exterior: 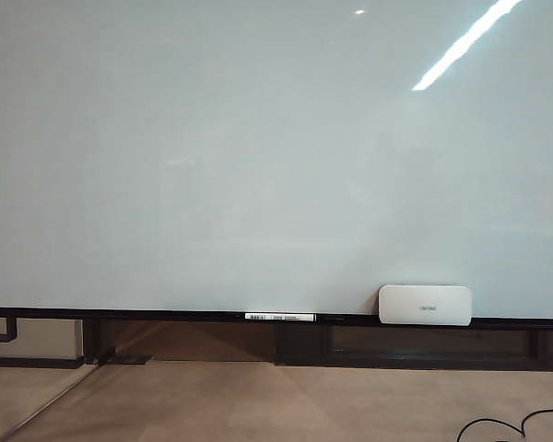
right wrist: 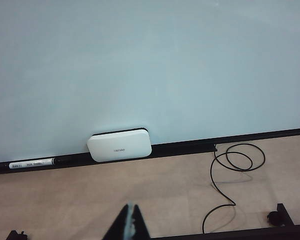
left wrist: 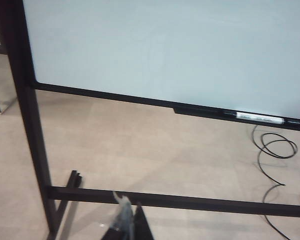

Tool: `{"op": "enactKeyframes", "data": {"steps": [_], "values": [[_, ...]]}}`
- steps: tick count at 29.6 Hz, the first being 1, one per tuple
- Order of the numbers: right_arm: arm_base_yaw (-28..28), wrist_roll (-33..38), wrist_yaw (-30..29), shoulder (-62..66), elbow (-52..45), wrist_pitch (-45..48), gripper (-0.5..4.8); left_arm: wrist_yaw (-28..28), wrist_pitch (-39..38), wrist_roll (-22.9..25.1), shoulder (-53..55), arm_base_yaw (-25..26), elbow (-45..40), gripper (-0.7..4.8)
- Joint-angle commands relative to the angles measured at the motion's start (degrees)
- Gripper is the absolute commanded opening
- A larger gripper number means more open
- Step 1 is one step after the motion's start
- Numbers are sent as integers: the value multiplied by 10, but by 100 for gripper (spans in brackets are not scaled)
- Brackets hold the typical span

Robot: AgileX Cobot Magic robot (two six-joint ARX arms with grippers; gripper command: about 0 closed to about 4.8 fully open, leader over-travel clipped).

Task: Reach to the right to find the marker pen, pick it up, and write the number 18 on the whiteboard.

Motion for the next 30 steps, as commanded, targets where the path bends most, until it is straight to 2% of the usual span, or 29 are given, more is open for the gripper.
{"op": "enactKeyframes", "data": {"steps": [1, 4, 5, 7, 8, 11, 13, 18, 26, 30], "values": [[0, -4, -9, 0, 2, 0, -1, 64, 9, 3, 0, 1, 0, -5], [1, -3, -29, 0, 2, 0, 0, 125, 14, 14, 0, 1, 0, -5], [1, -1, -42, 0, 2, 1, 14, 143, 15, 14, 0, 1, 0, -5], [1, 21, -61, 0, 2, 0, 81, 172, 16, 14, 0, 1, 0, -5], [1, 33, -60, 0, 2, 0, 92, 181, 16, 14, 0, 1, 0, -5], [0, 45, -40, 2, 2, 1, 77, 190, 16, 13, 0, 1, 0, -5], [1, 45, -28, 2, 2, 14, -13, 190, 16, 13, 0, 1, 0, -5], [1, 25, -27, 2, 12, 113, -3, 193, 16, 12, 0, 0, 0, -5], [1, 19, -11, 58, 104, 88, -3, 278, 29, 11, 0, 0, 0, -5], [0, -32, 1, 130, 170, 90, -3, 329, 59, 5, 0, -4, 0, -5]]}}
